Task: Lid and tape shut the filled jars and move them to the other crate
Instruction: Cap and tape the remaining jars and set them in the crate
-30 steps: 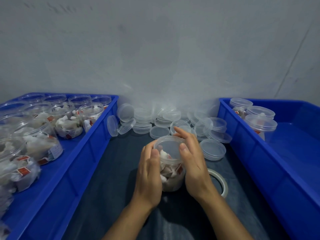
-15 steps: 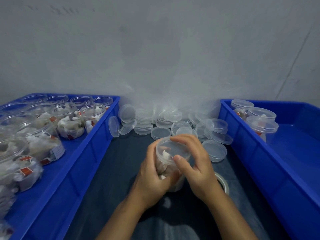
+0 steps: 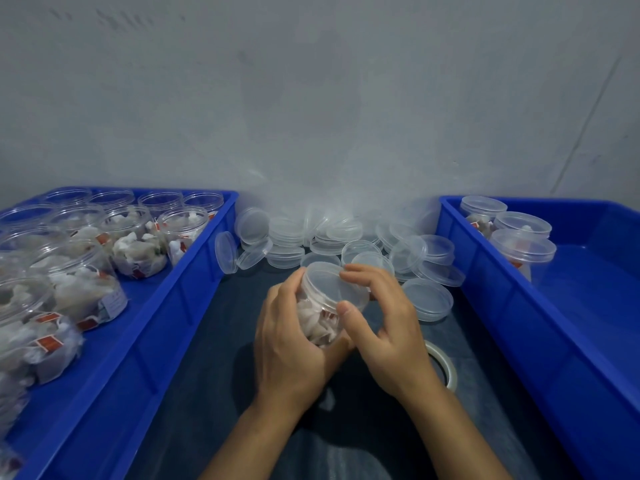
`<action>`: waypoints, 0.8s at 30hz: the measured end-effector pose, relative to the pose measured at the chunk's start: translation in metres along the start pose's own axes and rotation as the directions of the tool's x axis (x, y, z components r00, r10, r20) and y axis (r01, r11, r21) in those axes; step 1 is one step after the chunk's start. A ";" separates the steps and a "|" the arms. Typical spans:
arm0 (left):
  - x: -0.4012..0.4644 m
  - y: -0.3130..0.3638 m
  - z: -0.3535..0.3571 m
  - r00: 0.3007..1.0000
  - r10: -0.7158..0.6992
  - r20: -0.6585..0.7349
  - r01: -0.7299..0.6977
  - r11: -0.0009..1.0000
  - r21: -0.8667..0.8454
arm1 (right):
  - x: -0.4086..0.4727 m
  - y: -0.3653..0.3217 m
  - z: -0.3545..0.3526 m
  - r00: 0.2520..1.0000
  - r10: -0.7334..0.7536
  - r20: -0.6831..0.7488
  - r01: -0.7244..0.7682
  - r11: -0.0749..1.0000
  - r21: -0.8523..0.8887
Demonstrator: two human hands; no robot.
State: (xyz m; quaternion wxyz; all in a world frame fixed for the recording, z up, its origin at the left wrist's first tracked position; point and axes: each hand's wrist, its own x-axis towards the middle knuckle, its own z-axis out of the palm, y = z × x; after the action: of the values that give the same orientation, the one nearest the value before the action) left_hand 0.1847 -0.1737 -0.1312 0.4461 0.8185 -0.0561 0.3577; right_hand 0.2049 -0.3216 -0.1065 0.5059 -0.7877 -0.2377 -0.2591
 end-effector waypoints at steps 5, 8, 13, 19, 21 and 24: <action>-0.001 -0.005 0.002 0.998 0.055 -0.008 -0.054 0.998 0.040 | 0.002 -0.003 0.004 0.997 0.038 -0.062 -0.042 0.997 -0.071; -0.001 -0.004 0.003 0.997 0.073 -0.016 -0.072 0.996 0.061 | 0.001 0.000 0.001 0.998 0.007 -0.059 -0.008 1.000 -0.023; 0.000 -0.002 0.002 0.999 0.046 0.007 -0.046 0.999 0.027 | 0.000 0.001 0.001 0.996 0.083 0.030 -0.087 0.985 0.150; 0.000 -0.003 0.002 0.998 0.054 0.020 -0.054 0.998 0.035 | 0.000 -0.004 0.002 0.995 0.092 -0.033 -0.095 0.993 -0.073; 0.000 -0.003 0.001 0.998 0.061 0.029 -0.061 0.998 0.024 | -0.001 -0.005 -0.001 0.999 0.050 0.021 -0.049 0.998 -0.034; 0.001 -0.006 0.000 0.998 0.055 0.039 -0.054 0.998 -0.013 | -0.002 -0.008 0.001 0.995 0.062 0.080 -0.066 0.996 0.052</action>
State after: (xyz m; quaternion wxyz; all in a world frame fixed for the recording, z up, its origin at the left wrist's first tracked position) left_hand 0.1879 -0.1700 -0.1346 0.4398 0.8210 -0.0895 0.3530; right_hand 0.1988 -0.3180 -0.1026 0.5255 -0.7904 -0.2388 -0.2052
